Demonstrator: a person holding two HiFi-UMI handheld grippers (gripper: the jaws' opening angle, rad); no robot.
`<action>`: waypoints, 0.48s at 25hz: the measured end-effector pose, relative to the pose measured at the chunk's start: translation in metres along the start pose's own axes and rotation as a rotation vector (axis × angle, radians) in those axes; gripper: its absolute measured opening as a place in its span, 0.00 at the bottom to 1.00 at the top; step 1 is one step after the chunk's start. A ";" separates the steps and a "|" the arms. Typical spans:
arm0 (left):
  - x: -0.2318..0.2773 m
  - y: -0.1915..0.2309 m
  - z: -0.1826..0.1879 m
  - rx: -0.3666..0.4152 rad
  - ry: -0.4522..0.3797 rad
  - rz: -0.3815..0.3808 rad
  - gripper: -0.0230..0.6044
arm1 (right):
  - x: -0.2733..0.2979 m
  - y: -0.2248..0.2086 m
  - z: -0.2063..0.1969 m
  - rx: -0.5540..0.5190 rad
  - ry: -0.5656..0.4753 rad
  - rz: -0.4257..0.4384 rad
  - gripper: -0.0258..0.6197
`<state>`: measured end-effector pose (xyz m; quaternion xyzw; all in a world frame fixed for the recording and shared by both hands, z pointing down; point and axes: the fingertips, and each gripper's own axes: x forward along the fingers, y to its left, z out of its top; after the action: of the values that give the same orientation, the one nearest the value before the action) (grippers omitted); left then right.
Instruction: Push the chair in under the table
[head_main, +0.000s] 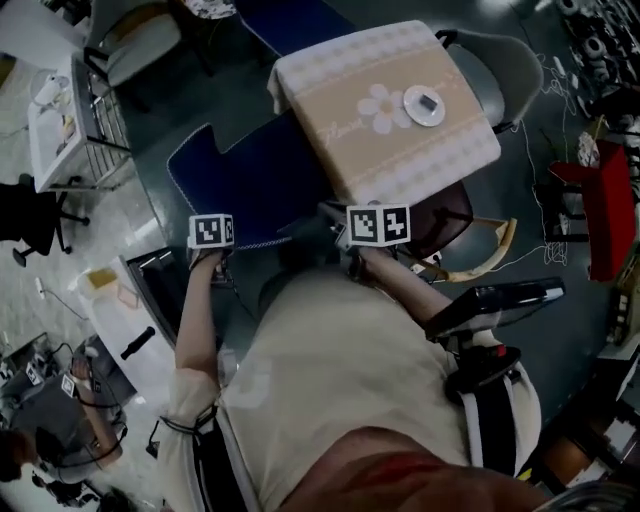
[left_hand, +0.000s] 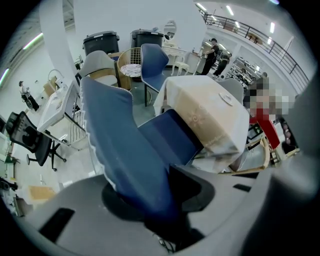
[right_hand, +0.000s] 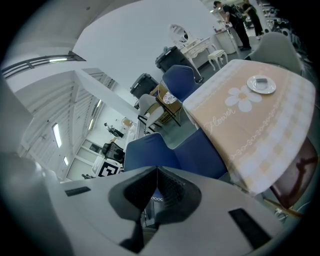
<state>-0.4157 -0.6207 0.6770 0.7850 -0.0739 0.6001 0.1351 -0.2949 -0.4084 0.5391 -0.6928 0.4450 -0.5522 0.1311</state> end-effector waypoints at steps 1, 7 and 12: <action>-0.002 -0.002 -0.002 -0.010 0.004 0.008 0.25 | -0.001 0.000 -0.003 0.003 0.006 0.004 0.06; -0.001 -0.008 -0.007 -0.051 -0.010 0.026 0.25 | 0.002 -0.002 -0.008 0.008 0.023 0.012 0.06; 0.002 -0.016 -0.005 -0.046 0.001 -0.006 0.25 | 0.003 -0.002 -0.009 0.019 0.024 0.018 0.06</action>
<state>-0.4149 -0.6041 0.6785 0.7815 -0.0853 0.5983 0.1552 -0.3017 -0.4061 0.5456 -0.6807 0.4477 -0.5634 0.1372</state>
